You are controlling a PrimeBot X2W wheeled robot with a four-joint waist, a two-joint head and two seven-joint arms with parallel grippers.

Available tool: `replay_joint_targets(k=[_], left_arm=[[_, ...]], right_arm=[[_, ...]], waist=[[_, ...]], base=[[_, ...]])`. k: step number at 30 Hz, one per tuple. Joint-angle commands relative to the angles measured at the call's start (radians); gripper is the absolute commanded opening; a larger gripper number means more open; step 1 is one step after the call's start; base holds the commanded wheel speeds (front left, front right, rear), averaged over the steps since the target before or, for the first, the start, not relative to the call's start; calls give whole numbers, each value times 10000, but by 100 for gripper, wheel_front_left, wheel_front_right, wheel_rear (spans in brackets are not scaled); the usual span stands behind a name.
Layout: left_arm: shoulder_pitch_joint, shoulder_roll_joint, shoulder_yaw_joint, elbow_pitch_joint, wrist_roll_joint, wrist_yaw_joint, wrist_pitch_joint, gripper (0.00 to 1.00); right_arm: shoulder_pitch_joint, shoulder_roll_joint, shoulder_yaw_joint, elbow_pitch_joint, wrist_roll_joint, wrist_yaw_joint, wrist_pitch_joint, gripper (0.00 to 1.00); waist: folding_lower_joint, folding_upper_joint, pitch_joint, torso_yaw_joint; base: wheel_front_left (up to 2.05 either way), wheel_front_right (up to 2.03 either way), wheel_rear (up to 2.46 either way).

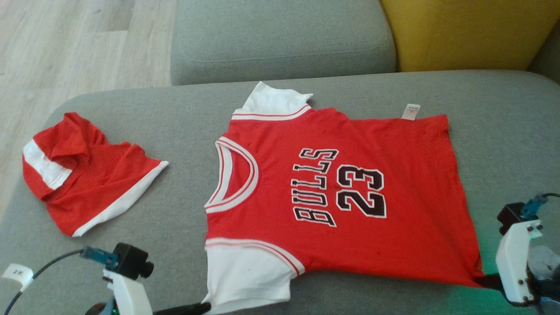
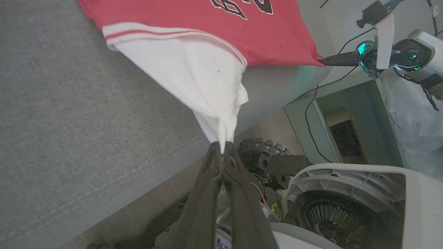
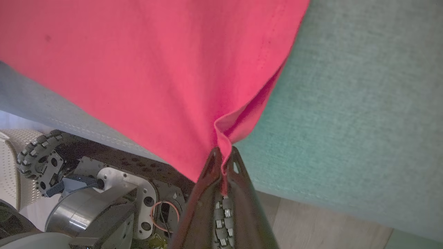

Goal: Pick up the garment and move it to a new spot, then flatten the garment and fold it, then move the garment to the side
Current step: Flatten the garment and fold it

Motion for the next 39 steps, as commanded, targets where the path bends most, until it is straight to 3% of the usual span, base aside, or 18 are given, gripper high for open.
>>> replay_joint_targets(k=[1, 17, 24, 39], left_arm=[[-462, 536, 483, -350, -19, 0, -99, 0], [-2079, 625, 1175, -214, 694, 1, -301, 0], [-3488, -110, 1191, 288, 1276, 0, -404, 0], [-6226, -1239, 999, 2823, 2062, 0, -971, 0]], right_arm=[[-28, -647, -140, -180, -16, -7, 199, 0], [-1133, -4, -1139, 103, -1271, -7, 152, 0], [-2035, 557, -1556, 481, -1842, -7, -117, 0], [-3529, 1477, -1581, 1215, -2710, -7, -1051, 0]], waist=[[1, -1, 13, -60], [1, -1, 418, -393], [1, -1, 1151, -528], [1, -1, 2611, -936]], base=[[0, 0, 0], [0, 0, 0], [0, 0, 0], [0, 0, 0]])
